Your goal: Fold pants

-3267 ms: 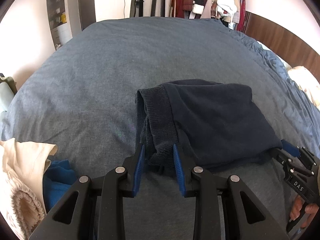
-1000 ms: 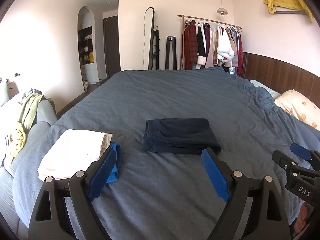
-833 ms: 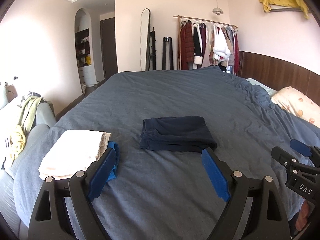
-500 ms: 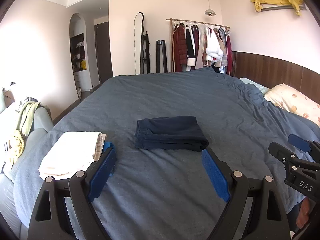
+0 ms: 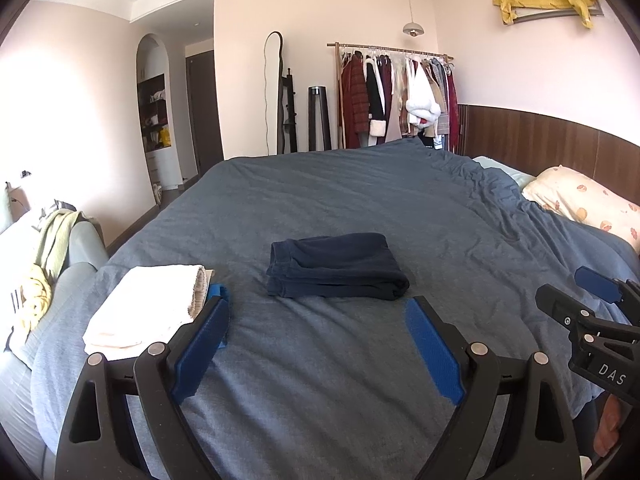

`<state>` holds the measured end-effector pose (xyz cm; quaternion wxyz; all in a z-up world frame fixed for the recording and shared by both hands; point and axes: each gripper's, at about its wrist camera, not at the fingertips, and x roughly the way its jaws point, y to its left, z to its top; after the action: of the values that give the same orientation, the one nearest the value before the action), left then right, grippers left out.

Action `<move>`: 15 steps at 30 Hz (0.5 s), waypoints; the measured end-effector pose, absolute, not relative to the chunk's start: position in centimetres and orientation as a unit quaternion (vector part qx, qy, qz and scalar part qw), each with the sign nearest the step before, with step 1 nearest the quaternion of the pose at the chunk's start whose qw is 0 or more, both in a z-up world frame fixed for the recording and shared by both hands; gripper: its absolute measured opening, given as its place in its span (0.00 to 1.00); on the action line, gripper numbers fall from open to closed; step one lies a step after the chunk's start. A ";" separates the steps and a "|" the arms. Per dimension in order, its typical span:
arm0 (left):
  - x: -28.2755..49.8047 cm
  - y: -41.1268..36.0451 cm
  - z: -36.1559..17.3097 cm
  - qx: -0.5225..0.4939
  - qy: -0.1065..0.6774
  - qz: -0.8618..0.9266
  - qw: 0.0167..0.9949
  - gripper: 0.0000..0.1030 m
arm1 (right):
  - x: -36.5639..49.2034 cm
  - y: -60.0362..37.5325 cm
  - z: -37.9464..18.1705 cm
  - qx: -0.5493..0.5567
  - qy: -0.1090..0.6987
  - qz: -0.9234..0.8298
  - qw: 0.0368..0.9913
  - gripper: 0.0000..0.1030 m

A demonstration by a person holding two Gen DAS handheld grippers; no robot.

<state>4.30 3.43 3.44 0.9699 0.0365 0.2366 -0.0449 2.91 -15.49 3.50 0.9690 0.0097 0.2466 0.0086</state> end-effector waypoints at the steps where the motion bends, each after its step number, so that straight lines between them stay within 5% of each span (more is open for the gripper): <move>1: 4.3 3.4 3.4 0.036 0.237 -0.045 0.970 0.88 | 2.9 -15.5 3.5 0.010 0.246 0.009 0.969 0.73; 15: 3.6 3.2 3.6 0.044 0.235 -0.039 0.970 1.00 | 2.4 -15.6 3.8 0.008 0.245 0.006 0.969 0.73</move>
<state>3.56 3.24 3.64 0.9701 0.0444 0.2354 -0.0387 2.44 -15.62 3.82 0.9693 0.0082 0.2455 0.0059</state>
